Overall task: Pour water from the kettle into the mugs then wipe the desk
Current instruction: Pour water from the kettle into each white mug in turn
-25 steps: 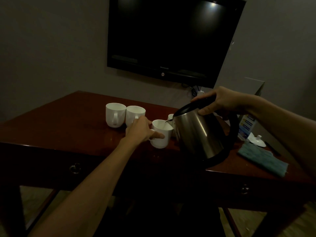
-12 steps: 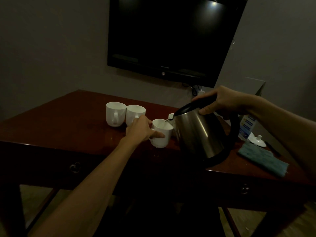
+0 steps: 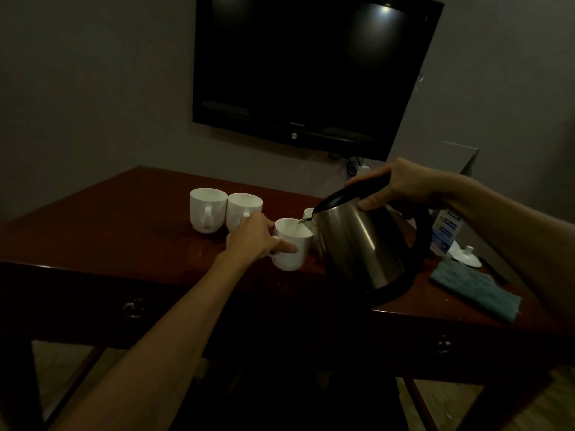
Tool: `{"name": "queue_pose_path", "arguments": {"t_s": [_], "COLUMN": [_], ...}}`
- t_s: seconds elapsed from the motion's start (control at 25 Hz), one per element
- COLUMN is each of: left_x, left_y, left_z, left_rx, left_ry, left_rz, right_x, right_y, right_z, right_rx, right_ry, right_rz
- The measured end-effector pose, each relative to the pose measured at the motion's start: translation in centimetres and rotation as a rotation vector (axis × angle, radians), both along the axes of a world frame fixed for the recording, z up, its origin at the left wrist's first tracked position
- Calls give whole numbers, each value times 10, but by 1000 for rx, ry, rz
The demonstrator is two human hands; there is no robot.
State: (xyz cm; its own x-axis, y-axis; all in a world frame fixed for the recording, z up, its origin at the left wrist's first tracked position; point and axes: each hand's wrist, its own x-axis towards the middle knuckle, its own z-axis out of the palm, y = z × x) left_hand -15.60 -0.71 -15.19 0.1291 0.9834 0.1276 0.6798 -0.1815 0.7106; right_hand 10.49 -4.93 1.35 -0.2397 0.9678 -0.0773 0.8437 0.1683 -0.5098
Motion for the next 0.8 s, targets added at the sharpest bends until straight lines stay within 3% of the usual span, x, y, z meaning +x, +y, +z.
{"name": "queue_pose_path", "arguments": {"t_s": [0.8], "left_x": [0], "left_y": [-3], "left_z": [2], "left_rx": [-13], "left_ry": [0], "left_rz": [3], "right_x": [-3], "right_y": [-5], "right_z": [2], "right_rx": [6], "right_ry": [-20], "right_rz": [-2]}}
